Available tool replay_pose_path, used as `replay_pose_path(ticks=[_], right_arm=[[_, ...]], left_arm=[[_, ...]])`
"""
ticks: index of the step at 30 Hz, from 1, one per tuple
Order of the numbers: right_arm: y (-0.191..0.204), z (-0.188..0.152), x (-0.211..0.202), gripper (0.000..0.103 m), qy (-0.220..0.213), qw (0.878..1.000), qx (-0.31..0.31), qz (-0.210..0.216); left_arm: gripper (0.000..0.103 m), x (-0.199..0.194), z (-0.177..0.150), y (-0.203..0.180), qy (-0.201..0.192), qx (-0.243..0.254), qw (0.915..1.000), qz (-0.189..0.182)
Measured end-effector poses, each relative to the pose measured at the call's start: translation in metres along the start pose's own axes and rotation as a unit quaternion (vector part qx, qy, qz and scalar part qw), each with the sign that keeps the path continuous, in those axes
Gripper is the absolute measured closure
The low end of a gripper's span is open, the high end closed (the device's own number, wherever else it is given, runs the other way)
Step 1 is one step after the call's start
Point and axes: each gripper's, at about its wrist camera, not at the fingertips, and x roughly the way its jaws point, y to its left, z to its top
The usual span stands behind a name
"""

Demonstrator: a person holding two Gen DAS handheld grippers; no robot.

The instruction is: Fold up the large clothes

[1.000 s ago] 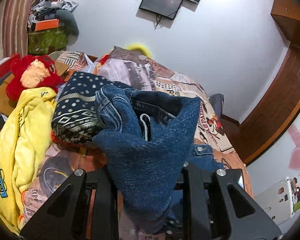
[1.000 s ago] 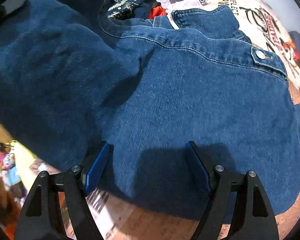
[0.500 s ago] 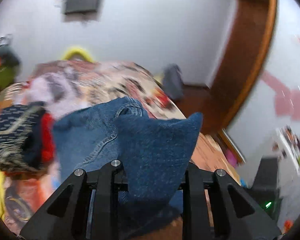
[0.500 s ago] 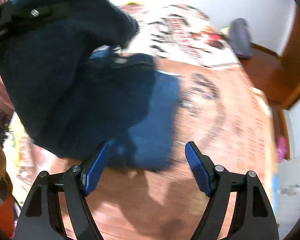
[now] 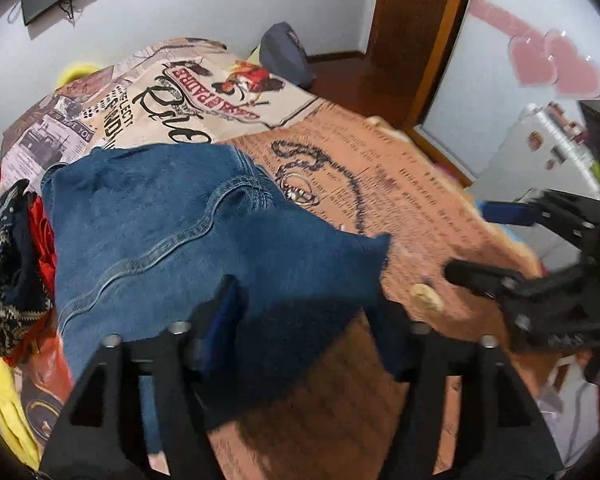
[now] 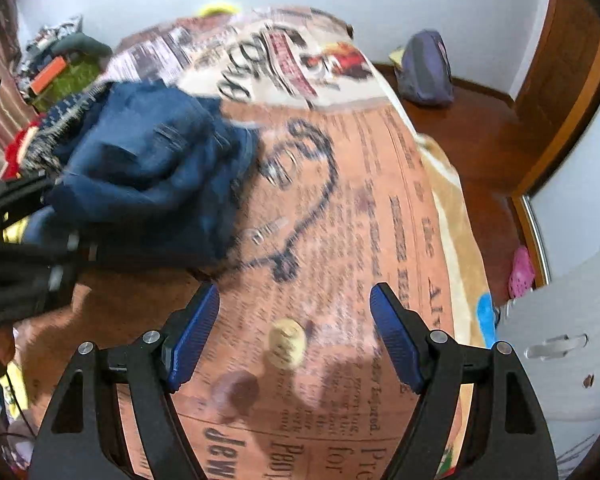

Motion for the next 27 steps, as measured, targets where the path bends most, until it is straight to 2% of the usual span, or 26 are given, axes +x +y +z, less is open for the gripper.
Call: replay_pose_path(ticks=[4, 5, 6, 9, 12, 16, 20, 24, 27], right_arm=[[0.021, 0.017, -0.017, 0.028, -0.041, 0.999, -0.012, 0.023], [0.027, 0.022, -0.021, 0.028, -0.051, 0.998, -0.015, 0.032], [0.033, 0.027, -0.023, 0.028, -0.058, 0.997, -0.018, 0.042], [0.051, 0.039, -0.017, 0.028, -0.065, 0.995, -0.027, 0.067], [0.067, 0.044, 0.002, 0.028, -0.055, 0.996, -0.037, 0.066], [0.076, 0.037, 0.030, 0.028, -0.019, 0.996, -0.050, 0.067], [0.061, 0.024, 0.046, 0.028, 0.011, 0.996, -0.032, 0.078], [0.034, 0.016, 0.050, 0.027, 0.029, 0.995, 0.014, 0.091], [0.026, 0.014, 0.045, 0.027, 0.040, 0.995, 0.030, 0.087]], left_arm=[[0.026, -0.041, -0.001, 0.022, -0.039, -0.040, 0.9984, 0.003], [0.019, -0.052, -0.003, 0.032, -0.053, -0.055, 0.9970, 0.009], [0.012, -0.063, -0.006, 0.044, -0.069, -0.070, 0.9950, 0.018], [0.007, -0.080, -0.017, 0.074, -0.095, -0.099, 0.9888, 0.059], [0.007, -0.077, -0.027, 0.100, -0.076, -0.118, 0.9824, 0.123], [0.007, -0.062, -0.047, 0.122, -0.045, -0.138, 0.9784, 0.147], [0.007, -0.045, -0.069, 0.133, -0.010, -0.146, 0.9777, 0.151], [0.007, -0.049, -0.083, 0.139, -0.019, -0.166, 0.9778, 0.127], [0.007, -0.051, -0.084, 0.141, -0.018, -0.163, 0.9770, 0.137]])
